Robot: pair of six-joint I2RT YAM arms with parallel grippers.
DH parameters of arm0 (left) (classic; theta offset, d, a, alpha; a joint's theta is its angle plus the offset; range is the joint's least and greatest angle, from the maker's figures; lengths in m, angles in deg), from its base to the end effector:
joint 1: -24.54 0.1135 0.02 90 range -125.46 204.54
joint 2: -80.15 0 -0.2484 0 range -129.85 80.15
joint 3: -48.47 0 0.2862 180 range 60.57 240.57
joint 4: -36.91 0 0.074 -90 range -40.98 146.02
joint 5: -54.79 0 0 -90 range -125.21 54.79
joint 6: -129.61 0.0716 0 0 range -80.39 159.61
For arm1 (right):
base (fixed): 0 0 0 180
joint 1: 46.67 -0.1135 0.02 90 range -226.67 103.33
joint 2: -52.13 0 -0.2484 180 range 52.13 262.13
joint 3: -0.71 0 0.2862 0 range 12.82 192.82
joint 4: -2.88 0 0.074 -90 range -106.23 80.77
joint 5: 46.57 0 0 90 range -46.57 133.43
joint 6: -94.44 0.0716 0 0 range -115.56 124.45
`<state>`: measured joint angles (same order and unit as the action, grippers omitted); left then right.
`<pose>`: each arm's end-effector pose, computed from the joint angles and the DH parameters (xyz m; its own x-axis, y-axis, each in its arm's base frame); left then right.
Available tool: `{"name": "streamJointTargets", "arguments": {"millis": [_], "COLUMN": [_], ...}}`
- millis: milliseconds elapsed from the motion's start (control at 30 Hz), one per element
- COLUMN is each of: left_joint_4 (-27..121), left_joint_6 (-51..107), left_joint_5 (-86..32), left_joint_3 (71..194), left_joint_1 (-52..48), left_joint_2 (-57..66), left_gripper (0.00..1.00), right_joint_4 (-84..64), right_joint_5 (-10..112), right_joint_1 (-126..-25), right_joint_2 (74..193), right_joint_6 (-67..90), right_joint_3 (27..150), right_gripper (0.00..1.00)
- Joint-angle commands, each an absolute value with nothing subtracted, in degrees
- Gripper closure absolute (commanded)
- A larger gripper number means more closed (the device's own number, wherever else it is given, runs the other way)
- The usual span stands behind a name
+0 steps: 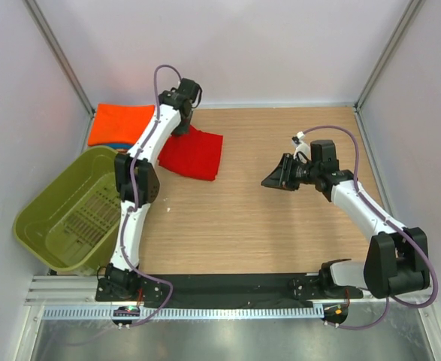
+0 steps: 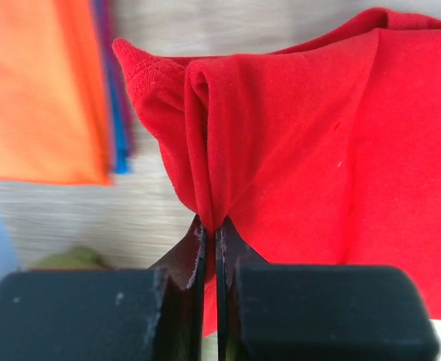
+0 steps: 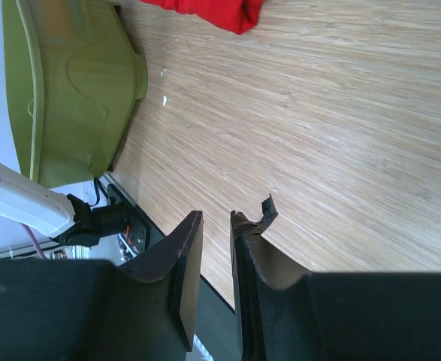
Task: Fold and stack the t-shirts
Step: Neatly place the folded tshirt to the corner
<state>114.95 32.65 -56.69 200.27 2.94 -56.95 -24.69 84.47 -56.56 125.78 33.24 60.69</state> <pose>0.5135 -0.1751 0.2295 -0.8478 0.2144 -0.4850 0.0877 0.9587 0.2705 0.3115 0.1020 0.1998 -0.8658 0.2179 -0.4504 -0.2269 0.6314 0.7415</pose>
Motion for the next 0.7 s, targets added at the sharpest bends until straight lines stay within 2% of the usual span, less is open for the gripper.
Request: {"name": "streamJointTargets", "arguments": {"millis": [0, 167, 467, 667], "left_joint_4": [110.47, 110.89, 107.39, 100.99], "left_joint_6": [41.43, 43.21, 50.23, 46.82], "left_joint_5": [-61.93, -55.0, -46.81, -32.78], "left_joint_3": [204.09, 210.68, 206.57, 210.68], "left_joint_1": [6.26, 7.14, 14.69, 27.87], "left_joint_2": [-50.99, -46.78, -42.99, -45.79], "left_gripper": [1.0, 1.0, 1.0, 1.0], "right_joint_4": [-23.55, -24.96, -27.42, -29.97], "right_joint_5": [84.3, 83.42, 82.73, 81.75], "right_joint_1": [-56.43, -56.25, -56.17, -56.17], "right_joint_2": [126.14, 126.75, 126.49, 130.18], "right_joint_6": [32.57, 31.17, 30.11, 28.97], "right_joint_3": [63.61, 64.67, 65.11, 66.61], "right_gripper": [0.71, 0.71, 0.71, 0.71]}}
